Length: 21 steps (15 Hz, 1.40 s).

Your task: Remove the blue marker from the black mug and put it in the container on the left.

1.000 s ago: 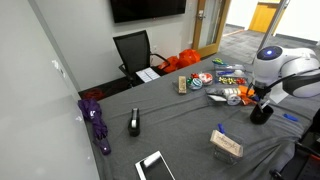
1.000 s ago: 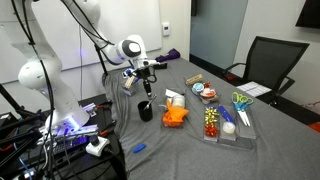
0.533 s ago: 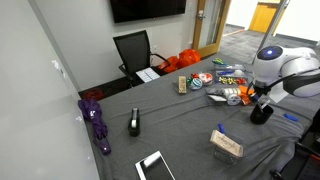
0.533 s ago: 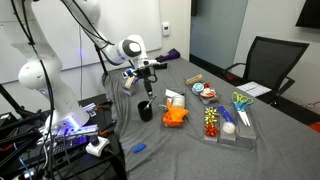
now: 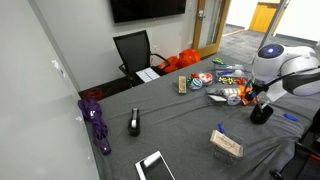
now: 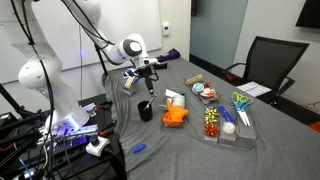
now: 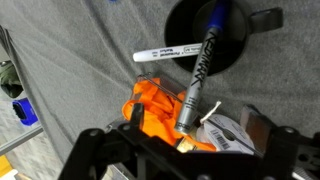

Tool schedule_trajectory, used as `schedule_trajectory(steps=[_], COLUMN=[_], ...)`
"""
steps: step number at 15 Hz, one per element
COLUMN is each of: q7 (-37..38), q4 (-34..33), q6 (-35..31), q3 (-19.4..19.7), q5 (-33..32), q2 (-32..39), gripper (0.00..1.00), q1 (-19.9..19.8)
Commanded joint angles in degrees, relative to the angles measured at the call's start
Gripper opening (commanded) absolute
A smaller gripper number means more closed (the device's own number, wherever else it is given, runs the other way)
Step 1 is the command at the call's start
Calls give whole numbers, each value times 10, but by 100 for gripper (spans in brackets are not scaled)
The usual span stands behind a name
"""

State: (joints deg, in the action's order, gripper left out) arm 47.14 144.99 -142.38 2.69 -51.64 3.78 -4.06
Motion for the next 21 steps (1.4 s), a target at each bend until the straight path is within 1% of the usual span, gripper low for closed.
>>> schedule_trajectory(steps=[1,5,9,10,11,12,13,21], q7=[30,52,63,66,65,66,67,94], q4=[-6,-3,1,2,3,3,4,9], q6=[-41,-81,-105,-111,-114,-115,-115,-125], q3=[14,26,41,40,43,45,46,57], q5=[-22,-37,-58,-67,-74,-78,-81,-127], q2=[22,31,38,40,41,42,42,39], gripper=[100,100,100,75,74,68,59,3], q1=[0,-3,-3,-7,-7,-7,-7,-7])
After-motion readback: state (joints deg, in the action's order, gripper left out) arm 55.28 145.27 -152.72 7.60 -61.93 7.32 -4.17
